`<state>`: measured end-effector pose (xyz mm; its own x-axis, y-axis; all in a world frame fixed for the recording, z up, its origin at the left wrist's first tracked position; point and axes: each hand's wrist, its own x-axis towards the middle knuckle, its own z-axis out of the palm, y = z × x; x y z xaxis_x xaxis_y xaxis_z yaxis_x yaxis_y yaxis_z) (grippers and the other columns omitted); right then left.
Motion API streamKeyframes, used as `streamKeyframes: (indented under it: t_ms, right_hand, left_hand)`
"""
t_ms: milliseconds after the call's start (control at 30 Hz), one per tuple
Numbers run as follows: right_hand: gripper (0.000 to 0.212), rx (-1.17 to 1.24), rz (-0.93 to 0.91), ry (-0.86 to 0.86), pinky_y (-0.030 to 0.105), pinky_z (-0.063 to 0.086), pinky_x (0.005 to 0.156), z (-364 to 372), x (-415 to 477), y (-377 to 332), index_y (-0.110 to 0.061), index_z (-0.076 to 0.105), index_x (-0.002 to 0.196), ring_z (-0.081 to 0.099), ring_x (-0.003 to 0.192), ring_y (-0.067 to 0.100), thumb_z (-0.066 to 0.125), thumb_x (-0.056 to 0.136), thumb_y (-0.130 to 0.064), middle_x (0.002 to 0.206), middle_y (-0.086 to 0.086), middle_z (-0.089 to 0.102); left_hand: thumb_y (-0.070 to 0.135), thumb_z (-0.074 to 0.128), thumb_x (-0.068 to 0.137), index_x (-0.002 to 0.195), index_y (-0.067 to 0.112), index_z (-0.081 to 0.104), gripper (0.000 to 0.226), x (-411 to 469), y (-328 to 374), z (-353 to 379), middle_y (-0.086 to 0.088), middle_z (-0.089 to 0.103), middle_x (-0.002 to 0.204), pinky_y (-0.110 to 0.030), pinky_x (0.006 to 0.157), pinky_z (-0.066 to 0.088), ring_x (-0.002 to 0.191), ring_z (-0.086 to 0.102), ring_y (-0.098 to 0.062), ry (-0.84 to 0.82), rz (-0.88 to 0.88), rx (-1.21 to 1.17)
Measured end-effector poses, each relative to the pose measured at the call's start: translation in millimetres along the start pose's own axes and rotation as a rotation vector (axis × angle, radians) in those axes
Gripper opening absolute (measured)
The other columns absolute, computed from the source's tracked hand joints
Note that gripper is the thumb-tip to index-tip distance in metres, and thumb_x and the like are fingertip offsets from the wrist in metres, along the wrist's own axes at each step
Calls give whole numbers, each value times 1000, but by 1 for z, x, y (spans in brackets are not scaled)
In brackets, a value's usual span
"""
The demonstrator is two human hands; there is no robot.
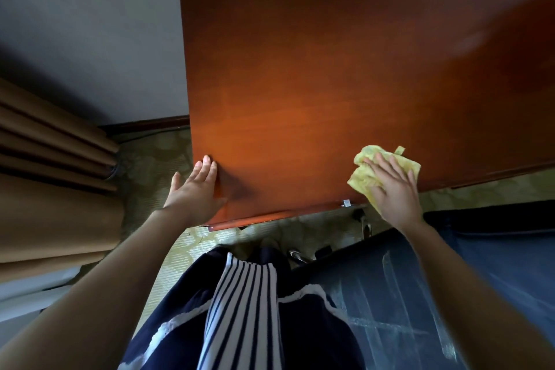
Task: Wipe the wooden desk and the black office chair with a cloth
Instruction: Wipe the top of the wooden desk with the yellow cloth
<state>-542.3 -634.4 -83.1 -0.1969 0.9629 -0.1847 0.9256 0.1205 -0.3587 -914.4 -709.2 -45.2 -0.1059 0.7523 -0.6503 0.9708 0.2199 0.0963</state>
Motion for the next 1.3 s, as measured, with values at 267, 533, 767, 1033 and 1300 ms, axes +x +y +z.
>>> streamKeyframes:
  t_ms: [267, 533, 767, 1033, 1300]
  right_hand:
    - [55, 7, 395, 55, 50, -2, 115, -5, 58, -26, -37, 23, 148, -2, 147, 18, 46, 99, -27, 159, -9, 10]
    - [57, -36, 294, -33, 50, -1, 115, 18, 80, -100, -40, 18, 148, -4, 146, 19, 43, 98, -33, 159, -11, 2]
    - [60, -92, -128, -102, 47, -4, 116, 54, 46, -166, -43, 22, 147, -3, 146, 16, 51, 95, -33, 158, -14, 8]
    - [64, -49, -676, -161, 46, -1, 117, 63, -18, -146, -35, 42, 140, 15, 145, 18, 66, 83, -16, 151, -10, 31]
    - [73, -185, -724, -111, 44, 22, 115, 38, -20, -100, -30, 55, 132, 39, 135, 17, 82, 65, -14, 140, -8, 50]
  left_hand:
    - [44, 43, 96, 151, 15, -10, 81, -4, 0, 1, 1, -21, 157, -49, 116, -2, 145, -14, -12, 1, -2, -11]
    - [42, 44, 96, 151, 15, -9, 81, -4, 0, 0, 1, -21, 157, -50, 115, -1, 145, -13, -13, -2, 6, -10]
    - [42, 43, 97, 151, 16, -9, 79, -5, 1, 2, 2, -22, 157, -51, 115, -2, 145, -14, -12, 12, -11, -12]
    - [35, 40, 98, 152, 17, 10, 64, -7, 5, 10, 4, -2, 160, -44, 117, 0, 146, 1, -10, 225, -29, -53]
    - [45, 36, 98, 148, 15, 26, 59, -1, 0, 6, -7, 29, 153, -42, 116, 10, 136, 33, -20, 366, 56, 226]
